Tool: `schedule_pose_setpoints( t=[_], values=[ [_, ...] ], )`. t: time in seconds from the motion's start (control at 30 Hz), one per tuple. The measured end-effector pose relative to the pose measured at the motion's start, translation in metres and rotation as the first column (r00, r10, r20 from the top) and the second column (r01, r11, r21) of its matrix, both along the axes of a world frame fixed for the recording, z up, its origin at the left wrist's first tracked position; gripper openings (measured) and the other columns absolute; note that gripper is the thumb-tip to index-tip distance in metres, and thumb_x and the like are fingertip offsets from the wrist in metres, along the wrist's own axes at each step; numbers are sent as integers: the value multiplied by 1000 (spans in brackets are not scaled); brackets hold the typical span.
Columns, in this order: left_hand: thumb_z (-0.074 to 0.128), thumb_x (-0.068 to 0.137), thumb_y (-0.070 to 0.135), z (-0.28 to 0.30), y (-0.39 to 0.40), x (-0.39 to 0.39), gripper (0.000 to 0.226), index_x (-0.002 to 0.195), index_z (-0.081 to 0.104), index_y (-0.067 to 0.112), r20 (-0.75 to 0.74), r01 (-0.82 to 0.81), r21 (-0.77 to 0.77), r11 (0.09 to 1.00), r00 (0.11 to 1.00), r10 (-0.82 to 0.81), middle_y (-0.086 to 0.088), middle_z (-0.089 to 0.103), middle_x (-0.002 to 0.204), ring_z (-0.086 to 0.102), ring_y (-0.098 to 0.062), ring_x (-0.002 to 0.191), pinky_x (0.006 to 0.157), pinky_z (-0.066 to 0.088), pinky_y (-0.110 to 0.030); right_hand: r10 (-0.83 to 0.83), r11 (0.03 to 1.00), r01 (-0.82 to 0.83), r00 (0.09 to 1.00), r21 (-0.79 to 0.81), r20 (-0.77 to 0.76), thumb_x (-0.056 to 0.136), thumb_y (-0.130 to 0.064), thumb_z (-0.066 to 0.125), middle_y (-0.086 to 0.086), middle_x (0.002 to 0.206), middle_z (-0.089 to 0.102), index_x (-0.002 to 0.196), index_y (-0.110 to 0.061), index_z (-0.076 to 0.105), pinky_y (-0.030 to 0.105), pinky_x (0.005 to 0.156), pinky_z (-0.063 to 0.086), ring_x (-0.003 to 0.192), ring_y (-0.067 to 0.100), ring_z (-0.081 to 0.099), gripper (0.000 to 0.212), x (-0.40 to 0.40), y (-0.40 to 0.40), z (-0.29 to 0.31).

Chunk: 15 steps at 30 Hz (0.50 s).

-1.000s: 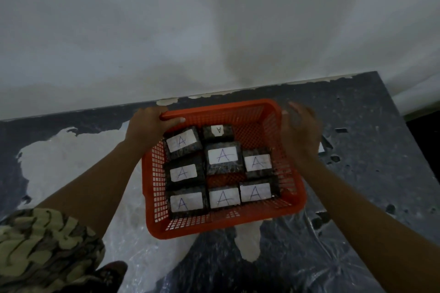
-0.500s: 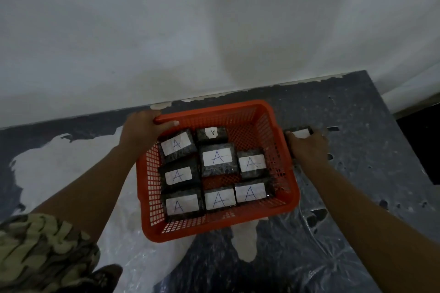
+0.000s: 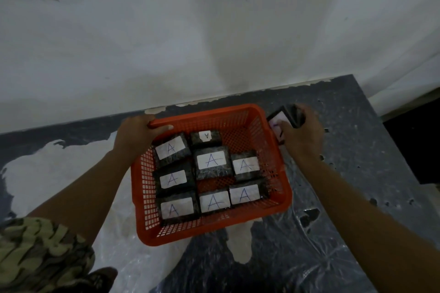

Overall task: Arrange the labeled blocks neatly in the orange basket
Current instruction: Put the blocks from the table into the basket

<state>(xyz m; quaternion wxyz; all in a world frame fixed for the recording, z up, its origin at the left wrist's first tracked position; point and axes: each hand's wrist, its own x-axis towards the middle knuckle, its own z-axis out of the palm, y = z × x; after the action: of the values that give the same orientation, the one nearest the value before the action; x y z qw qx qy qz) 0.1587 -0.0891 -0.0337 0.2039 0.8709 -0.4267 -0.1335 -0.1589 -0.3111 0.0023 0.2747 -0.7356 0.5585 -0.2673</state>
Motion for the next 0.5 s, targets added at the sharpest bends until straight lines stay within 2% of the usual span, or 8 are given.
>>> schedule_pose_setpoints(
  t=[0.1, 0.2, 0.27, 0.37, 0.5],
  values=[
    [61, 81, 60, 1, 0, -2, 44, 78, 63, 17, -29, -12, 14, 1000, 999, 13, -3, 65, 68, 60, -14, 54, 58, 48, -27, 101, 961, -91, 995, -261, 23, 81, -20, 76, 6, 121, 67, 129, -17, 59, 45, 97, 50, 112, 27, 60, 50, 15, 4, 22],
    [62, 81, 57, 3, 0, -3, 37, 75, 59, 21, -42, -14, 9, 1000, 999, 14, -4, 64, 67, 59, -14, 53, 57, 47, -27, 238, 913, -232, 971, -335, -22, 81, -25, 73, 6, 122, 65, 129, -18, 57, 41, 97, 46, 112, 27, 58, 51, 32, 11, 39],
    [63, 81, 57, 4, 1, -2, 37, 73, 59, 21, -39, -5, -4, 1000, 999, 5, -4, 64, 65, 60, -15, 52, 58, 50, -29, 386, 878, -391, 920, -276, -75, 81, -25, 74, 4, 124, 64, 130, -21, 55, 41, 97, 45, 113, 24, 55, 52, 41, 18, 45],
    [63, 81, 57, 5, 1, -2, 36, 71, 58, 23, -39, 9, -19, 1000, 999, -10, -3, 64, 65, 61, -16, 53, 58, 51, -30, 581, 797, -596, 800, -95, -149, 79, -22, 75, 3, 122, 64, 130, -20, 56, 47, 96, 48, 112, 23, 55, 54, 51, 24, 42],
    [60, 83, 58, 1, 0, -1, 42, 73, 62, 17, -31, 16, -17, 1000, 999, -16, -2, 64, 64, 61, -17, 54, 59, 53, -31, 676, 721, -684, 659, 108, -330, 80, -28, 74, -2, 124, 62, 125, -27, 55, 52, 101, 43, 117, 21, 52, 49, 57, 21, 29]
  ],
)
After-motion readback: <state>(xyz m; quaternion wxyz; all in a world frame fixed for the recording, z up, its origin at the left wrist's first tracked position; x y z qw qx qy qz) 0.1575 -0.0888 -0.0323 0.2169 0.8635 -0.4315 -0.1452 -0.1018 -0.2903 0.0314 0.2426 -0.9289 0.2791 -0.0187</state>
